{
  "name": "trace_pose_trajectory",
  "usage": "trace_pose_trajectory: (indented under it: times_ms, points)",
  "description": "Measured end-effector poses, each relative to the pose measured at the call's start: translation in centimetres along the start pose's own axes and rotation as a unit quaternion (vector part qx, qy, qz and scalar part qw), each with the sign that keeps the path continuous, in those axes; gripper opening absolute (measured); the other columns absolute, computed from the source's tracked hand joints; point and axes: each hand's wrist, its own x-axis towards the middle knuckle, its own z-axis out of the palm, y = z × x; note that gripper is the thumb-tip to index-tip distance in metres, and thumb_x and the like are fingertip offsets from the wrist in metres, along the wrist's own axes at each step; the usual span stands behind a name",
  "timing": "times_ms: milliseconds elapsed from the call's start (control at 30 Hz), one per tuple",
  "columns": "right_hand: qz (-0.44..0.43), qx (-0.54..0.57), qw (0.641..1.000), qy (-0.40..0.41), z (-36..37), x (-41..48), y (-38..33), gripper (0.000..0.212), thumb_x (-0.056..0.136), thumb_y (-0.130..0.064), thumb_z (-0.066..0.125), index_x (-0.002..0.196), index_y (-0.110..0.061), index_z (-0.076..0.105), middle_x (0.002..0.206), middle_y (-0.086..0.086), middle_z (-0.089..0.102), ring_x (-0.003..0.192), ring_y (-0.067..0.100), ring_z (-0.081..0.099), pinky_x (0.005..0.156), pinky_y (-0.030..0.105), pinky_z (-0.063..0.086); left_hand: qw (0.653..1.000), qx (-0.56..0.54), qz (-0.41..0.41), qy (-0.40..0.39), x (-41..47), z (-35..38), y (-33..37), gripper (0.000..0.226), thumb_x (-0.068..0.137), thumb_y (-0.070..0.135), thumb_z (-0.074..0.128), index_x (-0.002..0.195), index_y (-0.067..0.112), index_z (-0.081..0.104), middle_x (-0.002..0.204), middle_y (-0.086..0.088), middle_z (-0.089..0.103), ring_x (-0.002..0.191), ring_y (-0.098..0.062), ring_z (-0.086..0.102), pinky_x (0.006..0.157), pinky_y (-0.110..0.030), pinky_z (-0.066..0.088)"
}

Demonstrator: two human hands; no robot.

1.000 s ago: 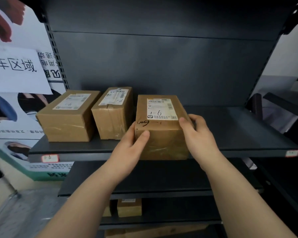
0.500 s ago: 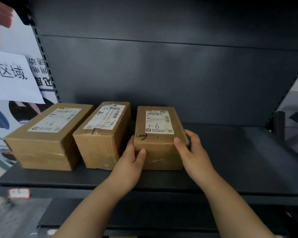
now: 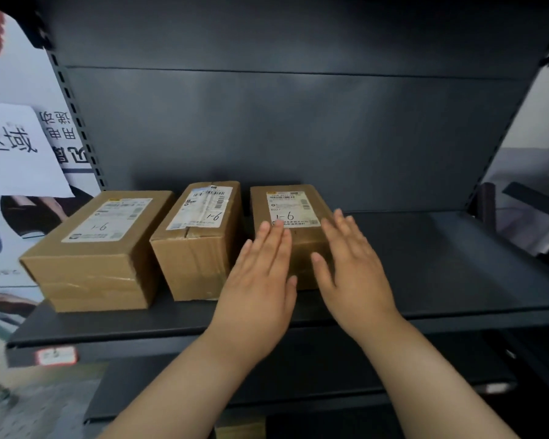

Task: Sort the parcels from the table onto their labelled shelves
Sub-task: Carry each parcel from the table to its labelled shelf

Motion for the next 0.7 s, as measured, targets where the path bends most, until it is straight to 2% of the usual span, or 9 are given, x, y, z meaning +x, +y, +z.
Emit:
trace_pose_trajectory:
  times_ms: [33,67,133,167,233,367,433,500,700]
  points:
    - [-0.015,-0.033,0.999,-0.017,0.2,-0.1,-0.4,0.057,0.099,-0.041,0.031,0.15,-0.024,0.016,0.159,-0.005,0.005,0.143,0.007,-0.006,0.118,0.033,0.003,0.999,0.047,0.015,0.006,0.4,-0.1,0.1,0.057,0.097,0.033,0.03,0.149,0.009,0.022,0.157,-0.007,0.015,0.146,-0.016,0.014,0.115,-0.036,0.005]
    - [-0.021,-0.057,0.997,-0.04,0.5,-0.1,-0.8,0.057,0.099,-0.04,0.03,0.151,-0.023,0.013,0.159,-0.005,0.003,0.141,0.006,-0.011,0.118,0.033,-0.002,0.997,0.078,0.02,-0.003,0.9,-0.2,0.2,0.057,0.099,0.033,0.027,0.15,0.008,0.02,0.158,-0.009,0.013,0.146,-0.018,0.012,0.115,-0.035,0.003]
    - [-0.017,-0.086,0.993,-0.078,1.0,0.2,-1.4,0.06,0.1,-0.04,0.028,0.152,-0.021,0.005,0.16,-0.004,-0.001,0.14,0.006,-0.016,0.117,0.034,-0.007,0.992,0.103,0.001,-0.07,1.4,-0.1,-0.1,0.059,0.103,0.034,0.021,0.151,0.01,-0.004,0.158,-0.007,-0.012,0.147,-0.016,-0.01,0.115,-0.033,-0.01]
    - [-0.012,-0.097,0.991,-0.086,1.1,0.4,-1.7,0.06,0.1,-0.04,0.028,0.152,-0.021,0.002,0.16,-0.004,-0.004,0.141,0.008,-0.017,0.117,0.035,-0.008,0.987,0.119,-0.008,-0.105,1.6,-0.3,-0.2,0.061,0.103,0.035,0.02,0.15,0.01,-0.01,0.158,-0.007,-0.018,0.145,-0.017,-0.016,0.114,-0.033,-0.013]
    - [-0.003,-0.118,0.989,-0.083,0.8,0.1,-2.5,0.06,0.101,-0.04,0.025,0.151,-0.02,0.0,0.159,-0.003,-0.007,0.143,0.01,-0.017,0.118,0.038,-0.009,0.986,0.13,-0.002,-0.108,1.2,-0.9,-0.1,0.061,0.103,0.034,0.019,0.15,0.01,-0.012,0.158,-0.007,-0.019,0.145,-0.017,-0.018,0.114,-0.033,-0.014]
    - [0.012,-0.099,0.994,-0.04,-0.5,-4.1,-4.1,0.057,0.1,-0.038,0.021,0.151,-0.02,0.003,0.158,-0.005,-0.006,0.141,0.007,-0.017,0.117,0.035,-0.011,0.991,0.076,0.045,-0.098,-1.2,-1.7,1.2,0.057,0.103,0.031,0.017,0.15,0.013,-0.011,0.158,-0.003,-0.018,0.144,-0.013,-0.018,0.116,-0.031,-0.015]
    - [0.033,-0.114,0.993,-0.019,-0.8,-7.3,-3.7,0.06,0.096,-0.042,0.018,0.15,-0.017,0.013,0.158,-0.002,0.005,0.142,0.009,-0.009,0.117,0.037,-0.004,0.989,0.059,0.066,-0.118,-2.5,-1.4,2.3,0.059,0.103,0.031,0.018,0.149,0.014,-0.014,0.158,-0.001,-0.02,0.144,-0.013,-0.02,0.118,-0.032,-0.013]
    - [0.073,-0.131,0.989,-0.017,-1.4,-10.7,-2.7,0.065,0.092,-0.046,0.016,0.15,-0.015,0.019,0.157,0.001,0.012,0.143,0.012,-0.001,0.117,0.039,0.004,0.986,0.032,0.091,-0.138,-3.7,-0.6,3.9,0.061,0.103,0.033,0.02,0.15,0.015,-0.014,0.157,0.0,-0.021,0.144,-0.012,-0.021,0.118,-0.033,-0.012]
    - [0.221,-0.201,0.954,0.004,-7.2,-20.3,0.8,0.068,0.091,-0.048,0.01,0.15,-0.014,0.015,0.158,0.002,0.01,0.143,0.013,-0.005,0.116,0.037,0.0,0.96,-0.03,0.242,-0.137,-6.7,1.5,12.0,0.062,0.102,0.036,0.024,0.151,0.013,-0.008,0.159,-0.003,-0.012,0.146,-0.015,-0.014,0.115,-0.032,-0.013]
